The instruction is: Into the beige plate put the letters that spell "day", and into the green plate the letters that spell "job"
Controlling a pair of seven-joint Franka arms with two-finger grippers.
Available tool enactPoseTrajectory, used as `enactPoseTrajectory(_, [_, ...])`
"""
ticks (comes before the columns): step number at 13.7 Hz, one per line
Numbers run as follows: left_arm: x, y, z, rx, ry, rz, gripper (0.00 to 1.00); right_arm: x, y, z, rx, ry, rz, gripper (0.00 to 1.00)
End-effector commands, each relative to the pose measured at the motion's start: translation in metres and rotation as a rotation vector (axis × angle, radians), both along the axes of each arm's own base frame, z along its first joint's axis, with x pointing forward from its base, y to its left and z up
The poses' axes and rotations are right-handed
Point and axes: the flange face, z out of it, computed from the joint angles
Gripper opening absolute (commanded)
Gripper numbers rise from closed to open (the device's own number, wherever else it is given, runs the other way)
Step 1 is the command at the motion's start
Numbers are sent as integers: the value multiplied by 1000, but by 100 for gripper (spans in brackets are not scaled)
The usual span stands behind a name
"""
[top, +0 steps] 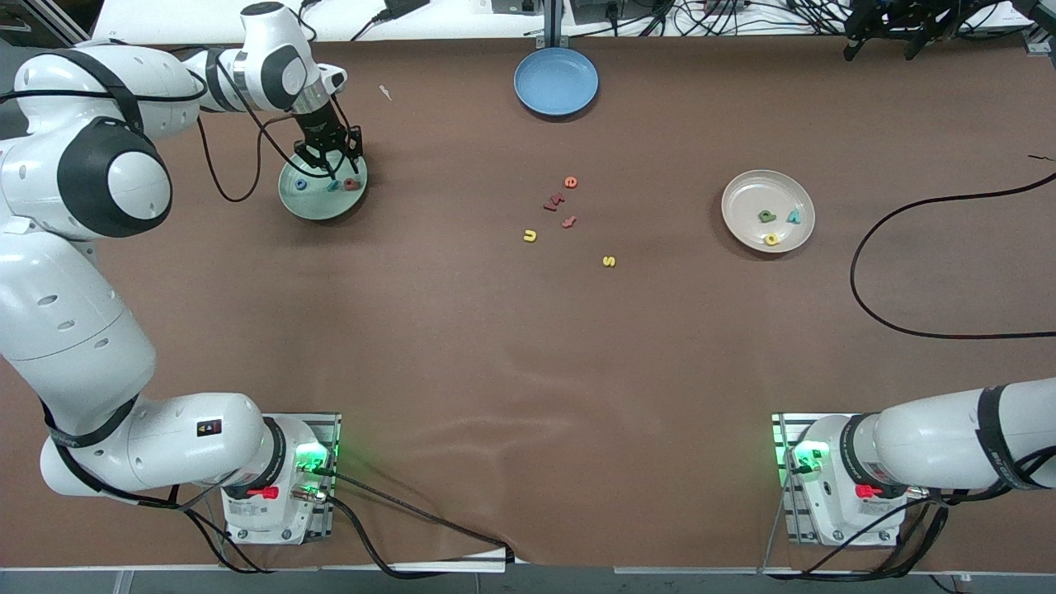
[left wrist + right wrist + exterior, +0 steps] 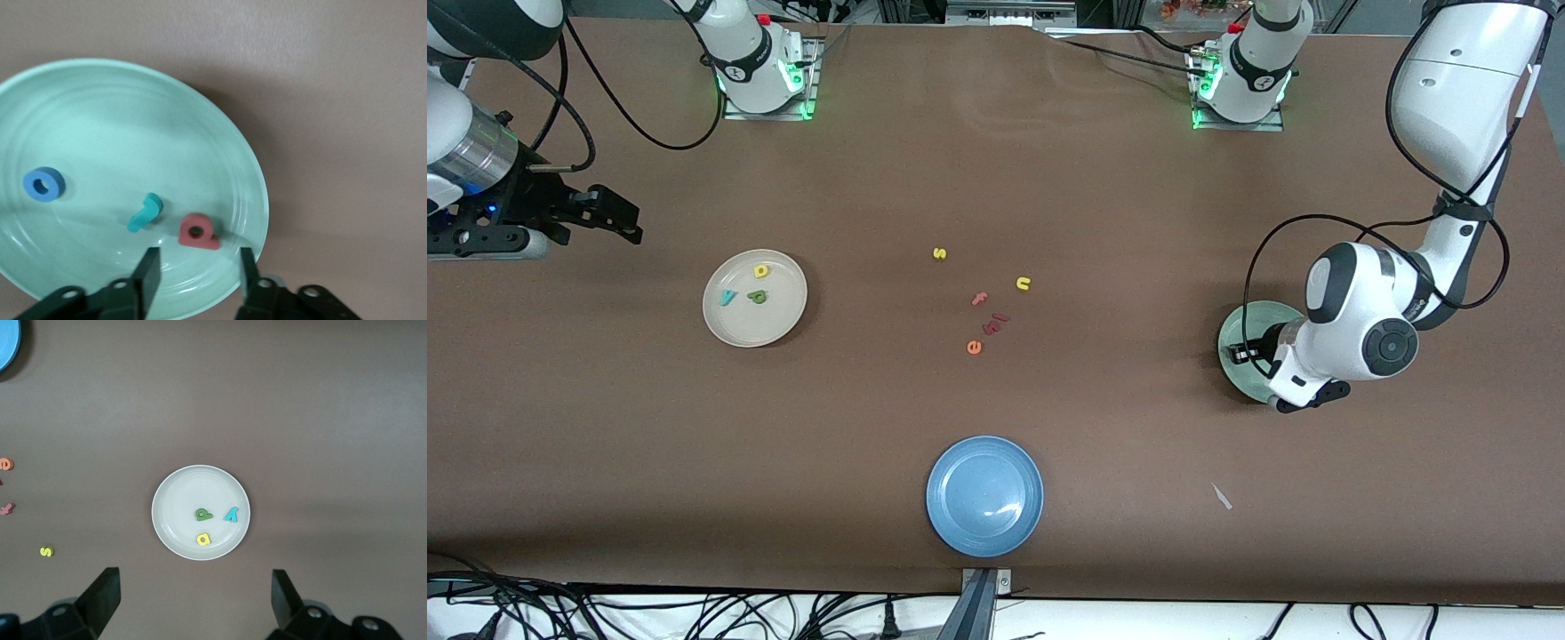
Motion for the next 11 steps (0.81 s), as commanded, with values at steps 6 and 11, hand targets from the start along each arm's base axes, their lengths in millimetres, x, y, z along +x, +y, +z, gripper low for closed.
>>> enactPoseTrajectory(6, [-3, 20, 269, 76, -287, -87, 100, 0, 4, 6, 5, 2, 7, 100])
enactPoseTrajectory(11, [-16, 40, 363, 69, -281, -235, 100, 0, 4, 5, 5, 7, 5, 100])
